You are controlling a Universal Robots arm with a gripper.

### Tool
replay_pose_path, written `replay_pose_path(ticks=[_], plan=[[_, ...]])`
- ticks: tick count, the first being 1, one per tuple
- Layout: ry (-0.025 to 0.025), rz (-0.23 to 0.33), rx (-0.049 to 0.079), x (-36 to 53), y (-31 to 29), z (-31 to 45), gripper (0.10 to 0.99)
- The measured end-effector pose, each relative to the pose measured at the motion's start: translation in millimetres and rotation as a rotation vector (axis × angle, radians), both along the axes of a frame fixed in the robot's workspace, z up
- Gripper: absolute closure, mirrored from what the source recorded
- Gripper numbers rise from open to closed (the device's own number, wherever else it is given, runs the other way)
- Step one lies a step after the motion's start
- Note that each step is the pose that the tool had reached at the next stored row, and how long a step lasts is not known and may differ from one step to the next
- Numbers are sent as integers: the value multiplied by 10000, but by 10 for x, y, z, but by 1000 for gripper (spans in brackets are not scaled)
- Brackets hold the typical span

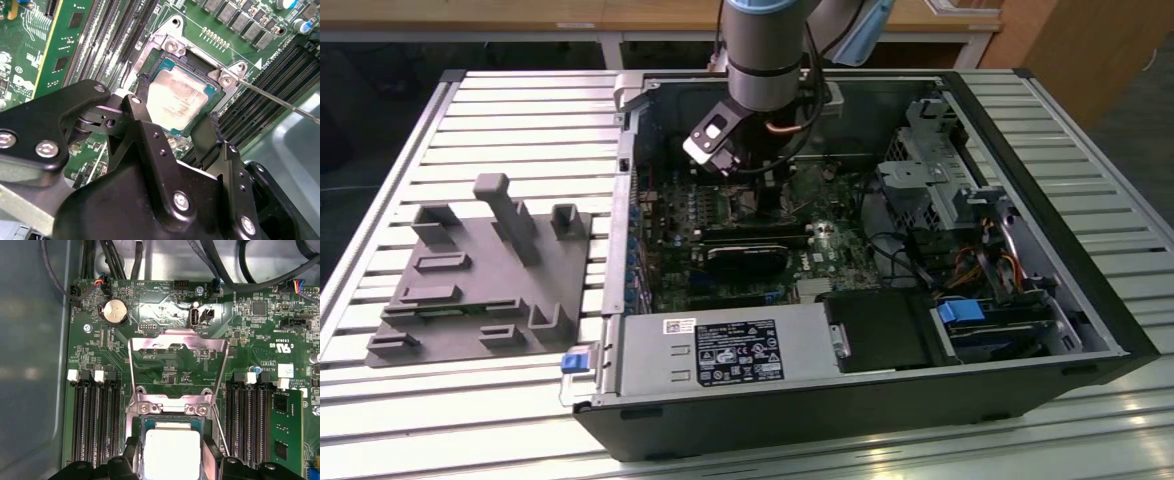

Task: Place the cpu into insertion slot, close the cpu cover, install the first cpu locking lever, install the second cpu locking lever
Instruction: 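Place the cpu into insertion slot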

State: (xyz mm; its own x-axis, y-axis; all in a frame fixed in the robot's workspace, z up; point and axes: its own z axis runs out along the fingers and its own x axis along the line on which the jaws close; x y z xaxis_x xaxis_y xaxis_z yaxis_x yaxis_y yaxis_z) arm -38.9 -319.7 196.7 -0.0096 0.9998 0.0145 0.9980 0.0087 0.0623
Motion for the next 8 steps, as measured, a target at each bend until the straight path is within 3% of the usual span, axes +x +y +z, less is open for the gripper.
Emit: replay_pose_path(ticks=[8], plan=[[0, 14, 0, 0, -19, 60, 475]])
